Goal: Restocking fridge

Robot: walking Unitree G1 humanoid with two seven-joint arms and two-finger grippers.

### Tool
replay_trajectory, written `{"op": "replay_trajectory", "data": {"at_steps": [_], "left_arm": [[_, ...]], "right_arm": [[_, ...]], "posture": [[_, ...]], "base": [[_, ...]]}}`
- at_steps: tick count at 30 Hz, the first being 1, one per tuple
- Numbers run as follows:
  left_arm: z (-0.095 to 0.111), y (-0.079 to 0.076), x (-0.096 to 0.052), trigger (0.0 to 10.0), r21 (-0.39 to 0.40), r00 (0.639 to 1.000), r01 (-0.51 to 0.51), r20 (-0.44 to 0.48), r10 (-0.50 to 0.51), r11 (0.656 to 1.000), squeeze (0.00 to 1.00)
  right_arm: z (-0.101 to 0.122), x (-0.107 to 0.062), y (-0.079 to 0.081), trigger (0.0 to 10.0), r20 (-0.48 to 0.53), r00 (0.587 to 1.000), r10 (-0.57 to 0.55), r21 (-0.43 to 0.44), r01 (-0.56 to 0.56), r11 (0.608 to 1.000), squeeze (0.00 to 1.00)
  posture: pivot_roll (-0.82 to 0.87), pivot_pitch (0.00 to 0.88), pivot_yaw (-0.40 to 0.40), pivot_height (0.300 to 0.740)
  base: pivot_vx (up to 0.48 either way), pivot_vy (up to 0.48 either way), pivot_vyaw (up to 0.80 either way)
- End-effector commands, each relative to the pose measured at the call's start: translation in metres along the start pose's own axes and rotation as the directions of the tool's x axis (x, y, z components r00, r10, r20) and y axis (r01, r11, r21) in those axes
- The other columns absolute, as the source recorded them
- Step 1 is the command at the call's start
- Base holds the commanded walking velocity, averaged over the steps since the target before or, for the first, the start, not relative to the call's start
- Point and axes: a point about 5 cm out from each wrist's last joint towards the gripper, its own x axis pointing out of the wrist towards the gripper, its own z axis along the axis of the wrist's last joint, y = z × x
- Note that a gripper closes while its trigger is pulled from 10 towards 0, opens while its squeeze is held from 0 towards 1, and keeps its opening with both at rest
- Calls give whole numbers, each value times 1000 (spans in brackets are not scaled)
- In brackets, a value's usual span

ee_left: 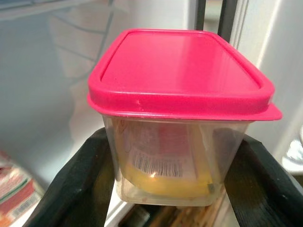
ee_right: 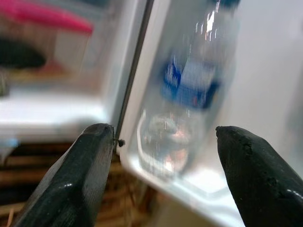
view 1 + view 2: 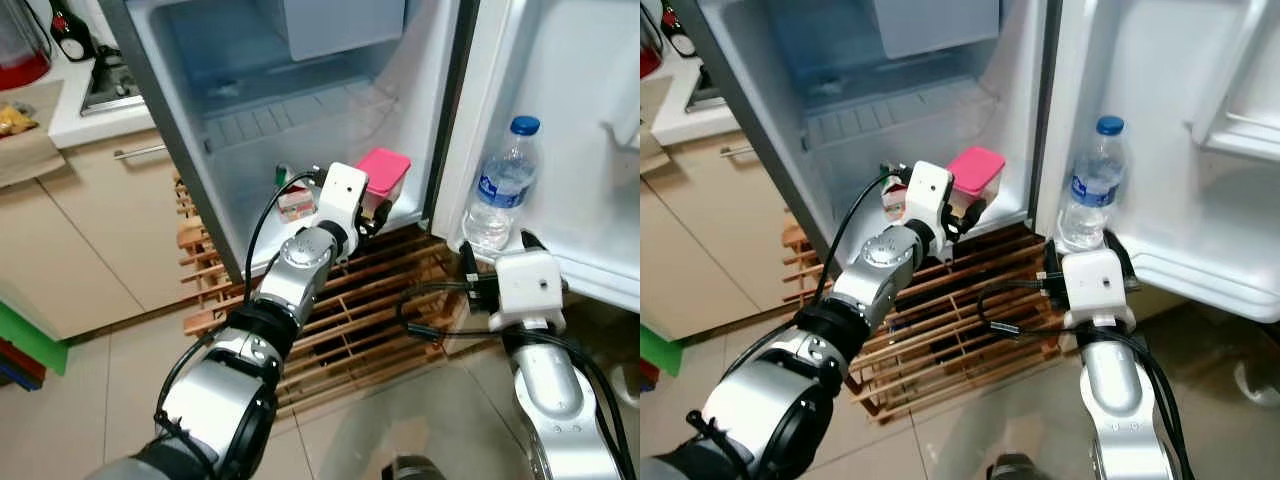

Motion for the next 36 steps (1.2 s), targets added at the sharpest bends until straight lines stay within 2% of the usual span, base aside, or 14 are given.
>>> {"op": "replay_trajectory", "data": {"at_steps": [1,4,6,10,11,14,16,22,23,28,29,30,32,36], "left_arm": [[5,2,2,10000,13,1000,-25,16,25,1000,0],[6,12,1,10000,29,994,-98,43,96,995,0],[7,22,0,10000,46,991,-128,44,126,991,0],[7,32,-2,10000,74,986,-160,53,156,984,0],[7,32,-2,10000,74,986,-160,53,156,984,0],[9,50,-5,10000,92,975,-222,53,218,971,0],[9,50,-5,10000,92,975,-222,53,218,971,0],[10,64,-9,10000,85,958,-284,73,279,955,0],[11,68,-10,10000,109,950,-310,85,302,945,0],[20,79,-12,10000,121,927,-372,110,360,920,0],[23,80,-11,10000,118,926,-372,116,360,921,914],[28,82,-10,10000,103,922,-381,121,368,919,1000],[35,83,-8,10000,86,918,-387,133,374,918,1000],[58,88,-6,10000,115,895,-422,208,394,899,1000]], "right_arm": [[8,-2,2,10000,24,1000,19,-5,-19,1000,0],[10,-33,-6,10000,-20,1000,22,-35,-23,999,0],[11,-47,-13,10000,-56,998,9,-45,-11,999,0],[16,-70,-20,10000,-105,994,-11,-43,7,999,0],[16,-70,-20,10000,-105,994,-11,-43,7,999,0],[23,-91,-25,10000,-153,988,-26,-12,24,1000,0],[23,-91,-25,10000,-153,988,-26,-12,24,1000,0],[27,-109,-24,10000,-222,975,-11,-4,10,1000,0],[28,-117,-24,10000,-248,969,-9,-3,8,1000,0],[27,-127,-22,10000,-273,962,-12,-4,12,1000,0],[27,-128,-22,10000,-275,961,-13,-3,13,1000,0],[27,-129,-22,10000,-280,960,-15,-3,15,1000,0],[27,-130,-21,10000,-285,958,-16,-3,16,1000,0],[27,-129,-20,10000,-286,958,-21,2,22,1000,0]], "posture": [[-357,117,112,736],[-423,208,90,736],[-448,241,85,736],[-485,297,73,736],[-485,297,73,736],[-506,351,60,736],[-506,351,60,736],[-523,408,58,736],[-534,423,59,736],[-550,439,63,736],[-552,440,65,736],[-551,439,71,736],[-552,438,72,736],[-544,429,79,736]], "base": [[0,0,0],[0,0,0],[0,0,0],[0,0,0],[0,0,0],[0,0,0],[0,0,0],[0,0,0],[0,0,0],[0,0,0],[0,0,0],[0,0,0],[0,0,0],[0,0,0]]}}
